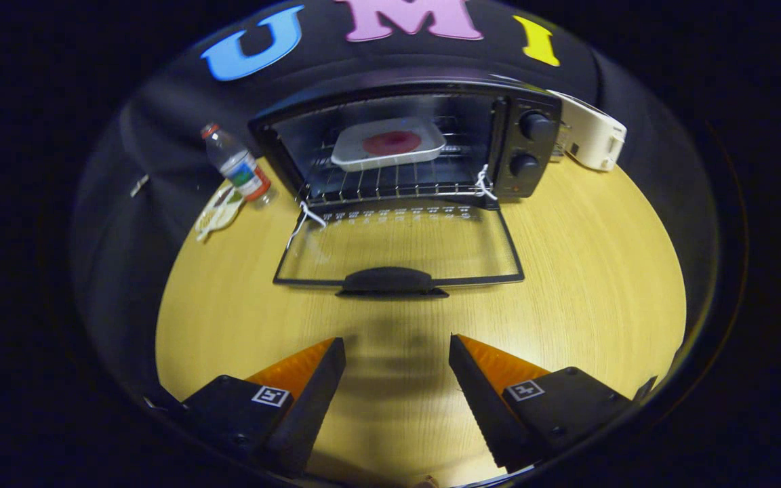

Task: Open the toaster oven, put the food inside, and close the toaster oven door.

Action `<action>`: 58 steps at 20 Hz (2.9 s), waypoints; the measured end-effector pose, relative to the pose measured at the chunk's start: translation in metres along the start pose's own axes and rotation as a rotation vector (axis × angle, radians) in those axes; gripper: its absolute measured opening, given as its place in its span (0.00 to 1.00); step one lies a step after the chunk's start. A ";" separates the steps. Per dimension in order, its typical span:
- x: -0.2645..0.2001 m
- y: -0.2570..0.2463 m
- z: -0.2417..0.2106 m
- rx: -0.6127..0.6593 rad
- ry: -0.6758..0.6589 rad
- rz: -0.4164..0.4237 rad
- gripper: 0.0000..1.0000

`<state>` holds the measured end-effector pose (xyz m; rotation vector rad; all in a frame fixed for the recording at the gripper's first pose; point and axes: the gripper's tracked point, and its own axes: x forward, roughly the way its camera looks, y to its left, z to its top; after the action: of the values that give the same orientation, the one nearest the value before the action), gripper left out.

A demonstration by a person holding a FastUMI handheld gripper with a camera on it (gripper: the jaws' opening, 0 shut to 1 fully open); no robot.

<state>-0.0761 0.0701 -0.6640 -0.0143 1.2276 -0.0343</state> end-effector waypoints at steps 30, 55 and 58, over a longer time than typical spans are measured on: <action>-0.026 -0.006 0.087 0.134 -0.287 -0.013 1.00; -0.422 -0.212 0.251 -0.013 -1.030 -0.088 0.98; -0.478 -0.187 0.264 0.007 -1.118 0.009 0.98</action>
<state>0.0080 -0.1025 -0.1202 -0.0181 0.1093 -0.0166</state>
